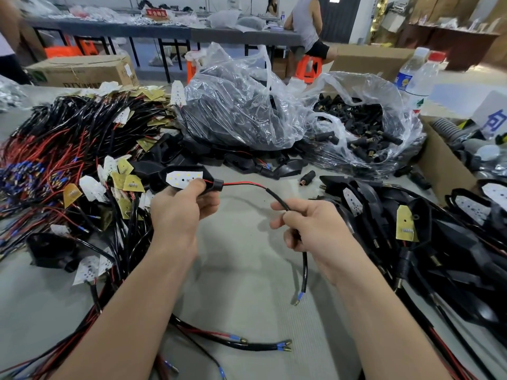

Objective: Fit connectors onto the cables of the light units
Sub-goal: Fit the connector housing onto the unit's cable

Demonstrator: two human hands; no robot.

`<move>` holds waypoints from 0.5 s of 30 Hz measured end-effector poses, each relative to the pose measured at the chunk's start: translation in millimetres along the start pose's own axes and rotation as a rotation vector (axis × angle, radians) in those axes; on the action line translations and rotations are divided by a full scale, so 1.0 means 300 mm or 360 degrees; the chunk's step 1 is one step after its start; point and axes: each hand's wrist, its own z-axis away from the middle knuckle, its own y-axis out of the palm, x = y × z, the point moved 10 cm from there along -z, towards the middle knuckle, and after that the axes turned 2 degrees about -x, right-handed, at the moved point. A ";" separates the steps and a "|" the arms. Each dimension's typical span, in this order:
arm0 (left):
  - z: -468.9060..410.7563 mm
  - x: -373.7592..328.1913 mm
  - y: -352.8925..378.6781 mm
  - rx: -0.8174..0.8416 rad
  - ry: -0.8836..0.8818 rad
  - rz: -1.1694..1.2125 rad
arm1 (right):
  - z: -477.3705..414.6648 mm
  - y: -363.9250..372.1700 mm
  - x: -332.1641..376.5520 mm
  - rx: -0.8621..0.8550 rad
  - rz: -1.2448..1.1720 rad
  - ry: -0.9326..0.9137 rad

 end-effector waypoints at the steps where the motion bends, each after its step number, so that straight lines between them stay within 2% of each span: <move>1: -0.002 -0.003 0.008 0.0047 0.0017 -0.0078 | -0.005 -0.006 0.001 -0.0016 0.0134 -0.0042; 4: 0.008 -0.002 0.048 0.0232 0.0048 -0.0307 | -0.008 -0.008 0.017 -0.0081 0.0768 -0.0245; 6: 0.021 0.006 0.067 0.0289 0.0072 -0.0431 | 0.002 0.028 0.024 -0.0055 0.1046 -0.0362; 8: 0.035 0.026 0.089 0.0373 0.0037 -0.0500 | 0.008 0.064 0.026 -0.0026 0.1128 -0.0413; 11: 0.051 0.058 0.116 0.0518 -0.0070 -0.0512 | 0.015 0.089 0.041 -0.0035 0.1053 -0.0455; 15: 0.053 0.056 0.115 0.0563 -0.0068 -0.0542 | 0.039 0.115 0.069 -0.0127 0.0967 -0.0555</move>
